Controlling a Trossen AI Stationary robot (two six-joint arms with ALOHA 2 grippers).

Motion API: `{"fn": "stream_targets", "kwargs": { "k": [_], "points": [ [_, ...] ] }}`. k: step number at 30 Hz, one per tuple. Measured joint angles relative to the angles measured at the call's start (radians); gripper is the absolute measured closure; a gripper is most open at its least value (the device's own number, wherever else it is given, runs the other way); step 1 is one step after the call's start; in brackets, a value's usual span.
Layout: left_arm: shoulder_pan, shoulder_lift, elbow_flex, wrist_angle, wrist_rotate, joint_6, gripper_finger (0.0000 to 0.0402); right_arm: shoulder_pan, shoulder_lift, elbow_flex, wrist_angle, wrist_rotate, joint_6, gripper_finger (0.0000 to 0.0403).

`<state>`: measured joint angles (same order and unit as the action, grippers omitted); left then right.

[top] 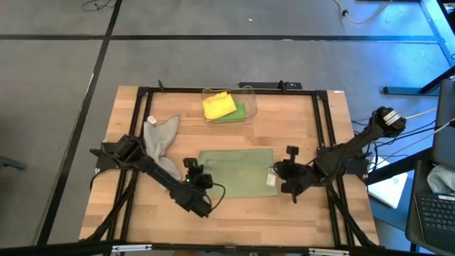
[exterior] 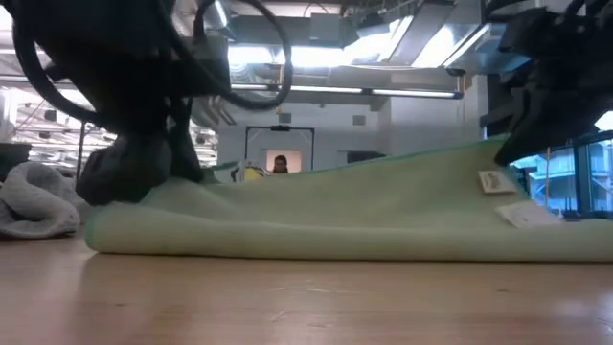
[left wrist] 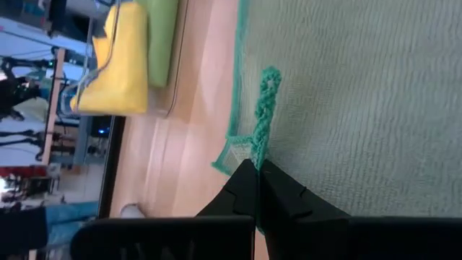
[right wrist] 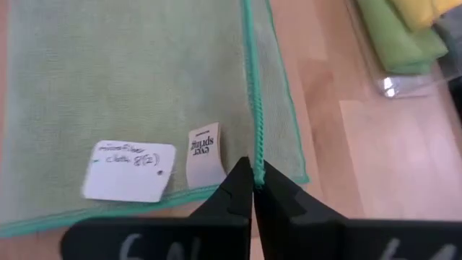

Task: Fold microfiber towels
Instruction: Fold the light green microfiber cloth

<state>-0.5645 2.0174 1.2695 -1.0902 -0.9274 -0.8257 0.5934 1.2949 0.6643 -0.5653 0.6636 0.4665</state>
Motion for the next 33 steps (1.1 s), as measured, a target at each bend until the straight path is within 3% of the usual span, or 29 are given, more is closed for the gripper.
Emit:
{"fn": "stream_targets", "kwargs": {
  "k": [9,14,19,25,33],
  "points": [
    [0.065,0.0,-0.006,0.043,-0.007,0.156,0.0401,-0.107,0.0,0.0,0.038,-0.122,-0.054,0.0394],
    [0.142,0.001,-0.006,0.155,-0.027,0.283,0.0401,-0.181,0.0,0.0,0.083,-0.138,-0.125,0.0394],
    [0.202,0.001,-0.028,0.268,0.03,0.378,0.0401,-0.245,0.026,0.0,0.081,-0.179,-0.162,0.0394],
    [0.19,0.002,-0.076,0.246,0.038,0.304,0.0401,-0.271,0.098,-0.001,0.053,-0.224,-0.16,0.0394],
    [0.116,-0.039,-0.075,0.032,-0.03,0.096,0.0401,-0.271,0.109,-0.001,-0.029,-0.201,-0.125,0.0394]
  ]
}}
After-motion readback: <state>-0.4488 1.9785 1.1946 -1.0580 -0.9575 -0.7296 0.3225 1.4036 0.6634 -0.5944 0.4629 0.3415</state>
